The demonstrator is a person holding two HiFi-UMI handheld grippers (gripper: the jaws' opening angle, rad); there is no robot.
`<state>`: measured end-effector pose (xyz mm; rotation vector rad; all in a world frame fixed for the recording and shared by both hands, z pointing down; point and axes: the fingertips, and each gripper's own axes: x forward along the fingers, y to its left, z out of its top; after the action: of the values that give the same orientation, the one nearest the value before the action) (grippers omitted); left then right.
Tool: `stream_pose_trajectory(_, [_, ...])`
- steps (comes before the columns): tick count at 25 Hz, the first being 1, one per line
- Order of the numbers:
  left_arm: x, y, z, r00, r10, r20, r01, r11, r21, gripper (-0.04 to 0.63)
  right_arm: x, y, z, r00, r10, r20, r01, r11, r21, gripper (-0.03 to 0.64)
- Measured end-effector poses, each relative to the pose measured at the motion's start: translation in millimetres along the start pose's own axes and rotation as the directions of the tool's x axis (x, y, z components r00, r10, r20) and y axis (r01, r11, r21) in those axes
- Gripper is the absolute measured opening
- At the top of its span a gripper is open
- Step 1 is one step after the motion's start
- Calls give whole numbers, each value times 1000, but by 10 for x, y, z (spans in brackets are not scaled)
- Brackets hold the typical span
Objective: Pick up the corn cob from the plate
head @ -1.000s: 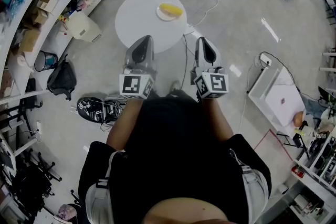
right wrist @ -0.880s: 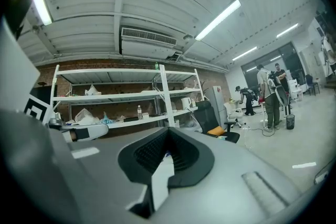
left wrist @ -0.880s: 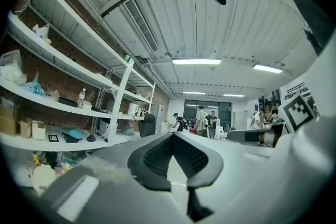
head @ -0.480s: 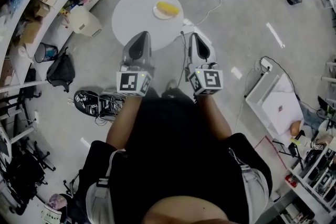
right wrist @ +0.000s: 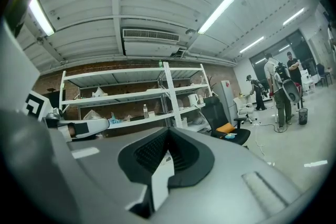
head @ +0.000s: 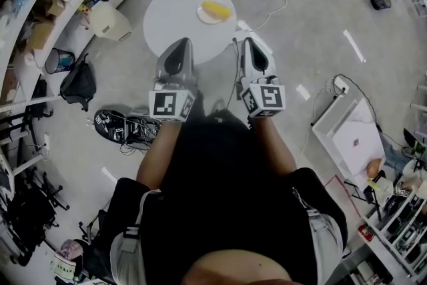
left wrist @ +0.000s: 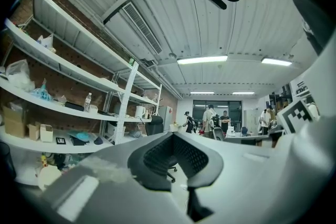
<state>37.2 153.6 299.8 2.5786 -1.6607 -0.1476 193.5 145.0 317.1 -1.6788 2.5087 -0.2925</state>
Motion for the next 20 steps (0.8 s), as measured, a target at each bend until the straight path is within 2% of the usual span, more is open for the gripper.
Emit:
stream_pose_trajectory(11, [612,435,-15,998,-60,-13,60,998,-31,0,686,-12,-47,998,-45,-44,44,999,-12,8])
stream_pose_trajectory(17, [876,820,-5,996,-85,-39,83,995,-61,0,1120,-27,-69,990,-123,-64,122,992,-13,9])
stream_pose_trajectory(20, [1012,990,-11,994,-104,-42,101,992,-73,0,1297,-21,-112,989,-135,-57,134,991,-16,9])
